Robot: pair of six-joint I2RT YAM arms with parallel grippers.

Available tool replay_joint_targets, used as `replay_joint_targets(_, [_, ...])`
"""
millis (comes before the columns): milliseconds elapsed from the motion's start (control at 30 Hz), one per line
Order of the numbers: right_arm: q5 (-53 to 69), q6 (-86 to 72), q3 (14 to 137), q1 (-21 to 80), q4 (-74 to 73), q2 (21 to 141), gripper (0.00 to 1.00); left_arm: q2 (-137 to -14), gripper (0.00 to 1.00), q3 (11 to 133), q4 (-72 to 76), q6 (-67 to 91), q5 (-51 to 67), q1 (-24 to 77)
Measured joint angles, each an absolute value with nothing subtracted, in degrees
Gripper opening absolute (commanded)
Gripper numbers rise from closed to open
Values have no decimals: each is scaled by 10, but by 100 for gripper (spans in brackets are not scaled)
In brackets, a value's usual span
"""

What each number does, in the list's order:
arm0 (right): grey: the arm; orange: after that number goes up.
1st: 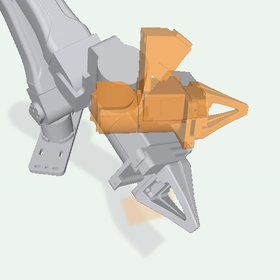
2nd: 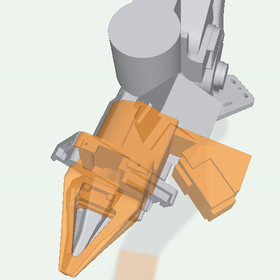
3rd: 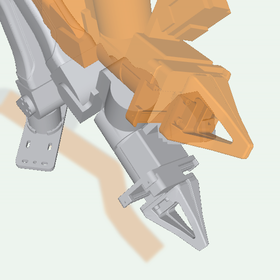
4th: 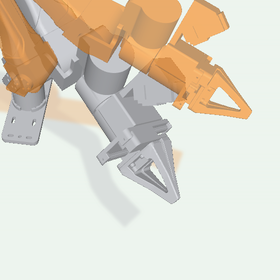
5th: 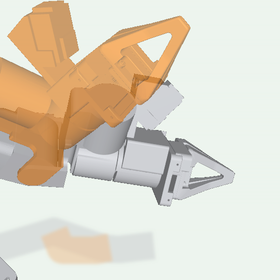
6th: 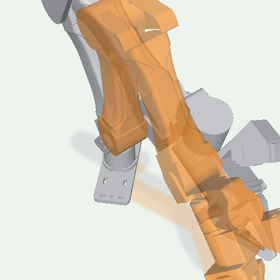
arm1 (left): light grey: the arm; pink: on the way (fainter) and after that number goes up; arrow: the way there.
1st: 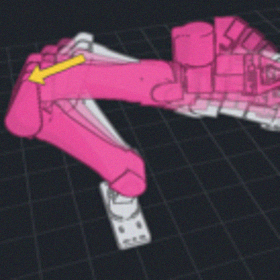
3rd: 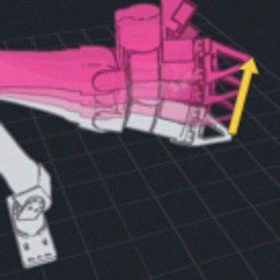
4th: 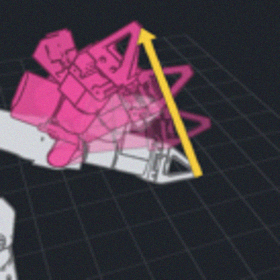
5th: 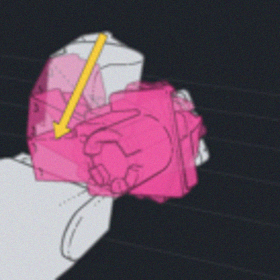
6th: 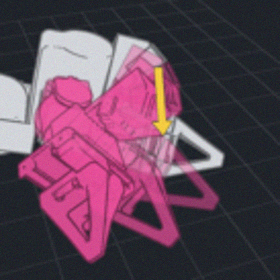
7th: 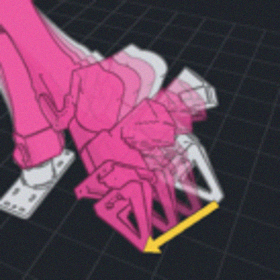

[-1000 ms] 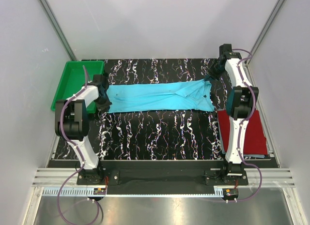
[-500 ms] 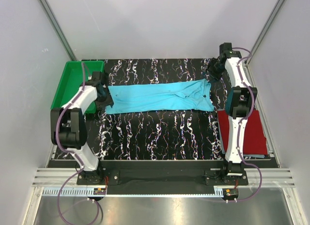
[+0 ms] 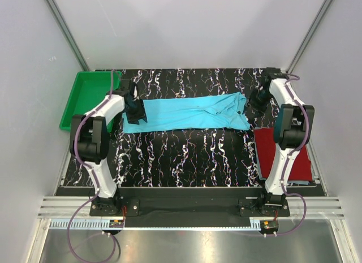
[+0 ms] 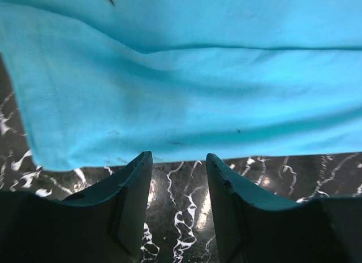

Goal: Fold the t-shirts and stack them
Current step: Fold the tshirt

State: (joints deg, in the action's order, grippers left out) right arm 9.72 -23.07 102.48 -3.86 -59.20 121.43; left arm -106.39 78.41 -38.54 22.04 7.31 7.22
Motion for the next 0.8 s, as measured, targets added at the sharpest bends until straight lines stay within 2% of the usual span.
replay_joint_targets(367, [101, -202, 948, -38, -568, 1213, 54, -1113, 47, 784, -389, 220, 84, 68])
replay_joint_targets(400, [101, -201, 947, -38, -569, 1213, 48, -1115, 47, 784, -389, 220, 84, 67])
replay_joint_targets(600, [93, -200, 946, -38, -566, 1219, 35, -1126, 48, 784, -389, 220, 85, 53])
replay_joint_targets(767, [64, -202, 946, -38, -566, 1231, 16, -1127, 48, 784, -389, 218, 85, 41])
replay_joint_targets(800, [57, -202, 946, -38, -566, 1234, 15, -1127, 48, 784, -389, 218, 85, 38])
